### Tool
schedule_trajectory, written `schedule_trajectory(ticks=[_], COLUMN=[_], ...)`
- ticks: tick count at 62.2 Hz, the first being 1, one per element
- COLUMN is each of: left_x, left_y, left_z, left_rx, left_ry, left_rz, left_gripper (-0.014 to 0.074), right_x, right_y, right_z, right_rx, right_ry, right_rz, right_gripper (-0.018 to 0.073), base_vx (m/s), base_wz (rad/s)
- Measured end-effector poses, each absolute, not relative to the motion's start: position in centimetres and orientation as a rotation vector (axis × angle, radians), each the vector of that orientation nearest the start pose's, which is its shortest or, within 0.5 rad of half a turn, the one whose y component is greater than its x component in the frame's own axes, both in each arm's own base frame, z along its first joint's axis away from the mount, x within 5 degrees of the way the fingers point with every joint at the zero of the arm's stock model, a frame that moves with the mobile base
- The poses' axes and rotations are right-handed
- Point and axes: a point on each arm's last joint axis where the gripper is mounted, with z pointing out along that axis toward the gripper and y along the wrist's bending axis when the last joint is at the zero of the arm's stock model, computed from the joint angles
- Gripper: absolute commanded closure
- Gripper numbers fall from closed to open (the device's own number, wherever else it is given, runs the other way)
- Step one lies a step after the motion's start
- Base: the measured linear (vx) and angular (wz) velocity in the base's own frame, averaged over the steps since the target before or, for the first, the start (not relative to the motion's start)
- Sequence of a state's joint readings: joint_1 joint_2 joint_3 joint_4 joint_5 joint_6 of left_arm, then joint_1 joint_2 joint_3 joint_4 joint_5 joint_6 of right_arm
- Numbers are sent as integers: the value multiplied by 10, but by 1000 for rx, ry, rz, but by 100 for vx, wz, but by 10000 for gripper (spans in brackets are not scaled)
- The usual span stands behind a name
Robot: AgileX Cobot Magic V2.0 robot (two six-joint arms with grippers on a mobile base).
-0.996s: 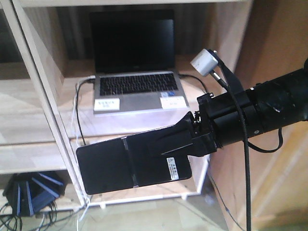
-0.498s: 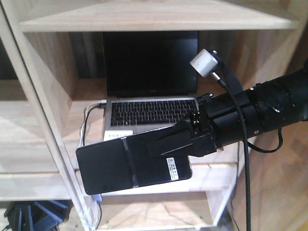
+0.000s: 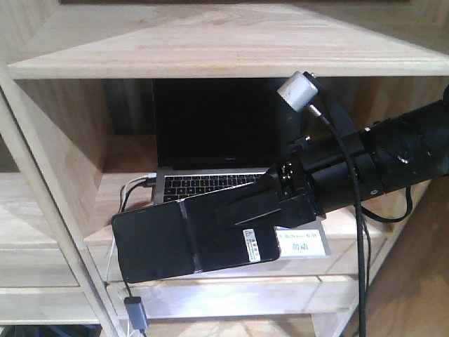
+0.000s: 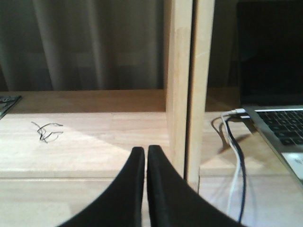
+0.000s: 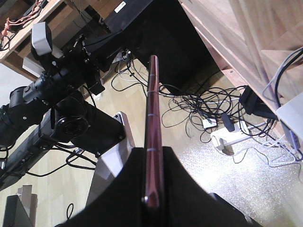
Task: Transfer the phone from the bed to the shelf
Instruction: 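Raise the right gripper and lower the phone onto the upper shelf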
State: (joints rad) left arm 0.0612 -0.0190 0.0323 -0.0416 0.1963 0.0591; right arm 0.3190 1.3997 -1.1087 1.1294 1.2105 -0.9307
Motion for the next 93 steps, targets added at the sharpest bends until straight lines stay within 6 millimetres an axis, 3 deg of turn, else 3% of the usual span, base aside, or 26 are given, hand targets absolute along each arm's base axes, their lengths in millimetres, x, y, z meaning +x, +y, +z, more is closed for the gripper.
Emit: schedule_trajectory(ticks=[93], left_x=[56], left_y=[3], left_z=[185], left_rx=[-30], left_ry=[1693], left_rz=[53], left_gripper=[595], right_x=[227], right_y=[158], right_z=[343], right_rx=[-986], right_ry=[2093], right_rz=[1362], right_gripper=[561], base_vx=[1], base_wz=[1])
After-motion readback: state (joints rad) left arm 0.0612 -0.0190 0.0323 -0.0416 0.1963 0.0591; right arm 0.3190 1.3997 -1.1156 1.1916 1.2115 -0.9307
